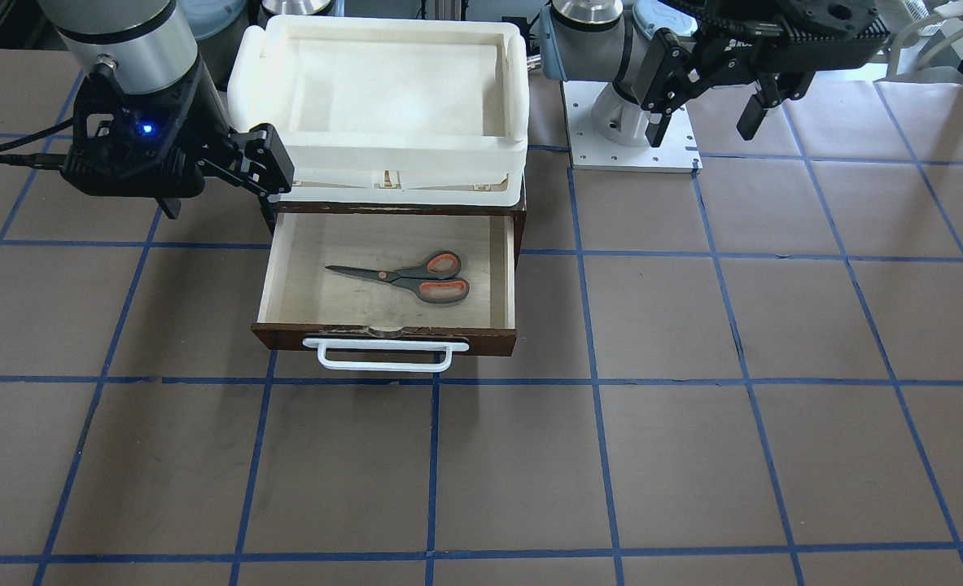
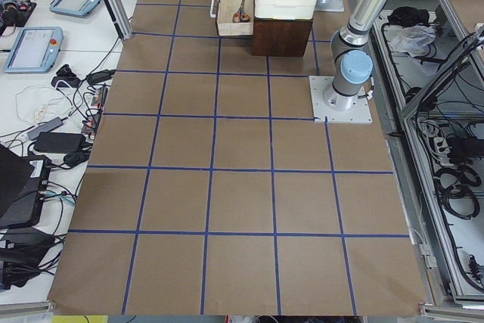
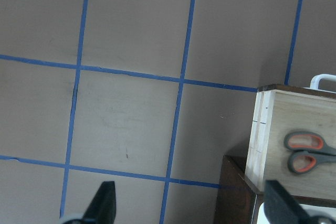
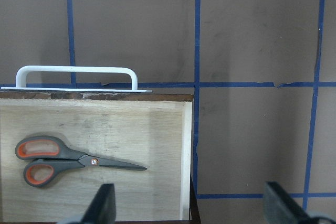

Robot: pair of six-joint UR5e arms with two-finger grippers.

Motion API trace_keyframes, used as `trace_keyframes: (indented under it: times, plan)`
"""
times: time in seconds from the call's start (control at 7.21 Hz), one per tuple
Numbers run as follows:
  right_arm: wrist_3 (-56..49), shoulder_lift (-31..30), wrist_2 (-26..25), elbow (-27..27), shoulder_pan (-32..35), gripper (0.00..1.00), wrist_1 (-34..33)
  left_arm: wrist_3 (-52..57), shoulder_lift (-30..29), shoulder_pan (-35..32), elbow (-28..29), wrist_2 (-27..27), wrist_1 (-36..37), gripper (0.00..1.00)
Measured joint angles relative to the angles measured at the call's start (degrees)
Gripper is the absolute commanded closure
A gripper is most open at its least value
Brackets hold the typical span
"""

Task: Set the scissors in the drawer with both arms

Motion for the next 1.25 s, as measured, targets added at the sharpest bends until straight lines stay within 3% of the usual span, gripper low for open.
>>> trace_keyframes:
  times: [1.25]
  plan:
    - [0.00, -0.06, -0.08, 0.00, -0.08, 0.00, -0.08, 5.47, -0.06, -0.13, -0.10, -0.45, -1.29, 0.00]
